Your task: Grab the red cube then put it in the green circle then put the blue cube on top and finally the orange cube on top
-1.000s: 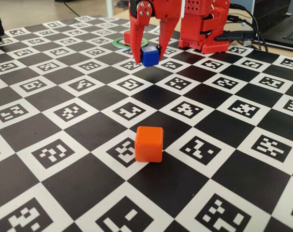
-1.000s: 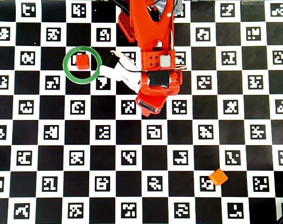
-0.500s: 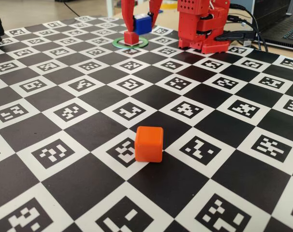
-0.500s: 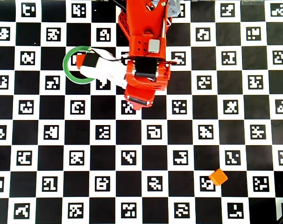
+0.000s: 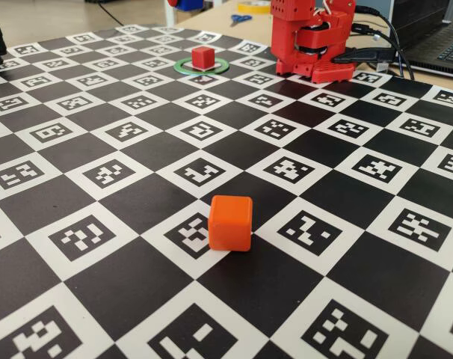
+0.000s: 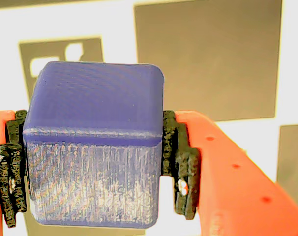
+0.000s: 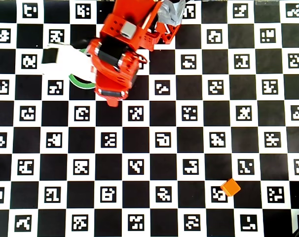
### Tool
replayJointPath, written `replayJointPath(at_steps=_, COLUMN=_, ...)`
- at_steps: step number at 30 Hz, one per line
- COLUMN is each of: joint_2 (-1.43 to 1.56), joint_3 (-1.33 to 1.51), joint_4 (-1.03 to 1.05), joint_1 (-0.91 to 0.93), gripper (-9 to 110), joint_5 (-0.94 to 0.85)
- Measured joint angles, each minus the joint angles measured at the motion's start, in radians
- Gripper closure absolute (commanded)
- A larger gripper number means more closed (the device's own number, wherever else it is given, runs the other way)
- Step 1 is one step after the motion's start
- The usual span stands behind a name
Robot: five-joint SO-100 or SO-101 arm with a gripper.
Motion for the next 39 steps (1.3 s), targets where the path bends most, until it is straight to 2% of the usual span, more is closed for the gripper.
replayJointPath(at_steps=13, joint_2=0.0, joint_3=-0.005, joint_4=-0.038, joint_1=0.299, gripper=98, joint_5=-0.339)
replayJointPath(at_steps=21, joint_2=0.057, joint_3=0.172, joint_4=-0.173, joint_1=0.407, gripper=98, joint_5=-0.508)
replayJointPath(at_steps=39, joint_2=0.089, joint_3=0.43, joint_4=-0.382, joint_1=0.454, gripper=98, joint_5=-0.601)
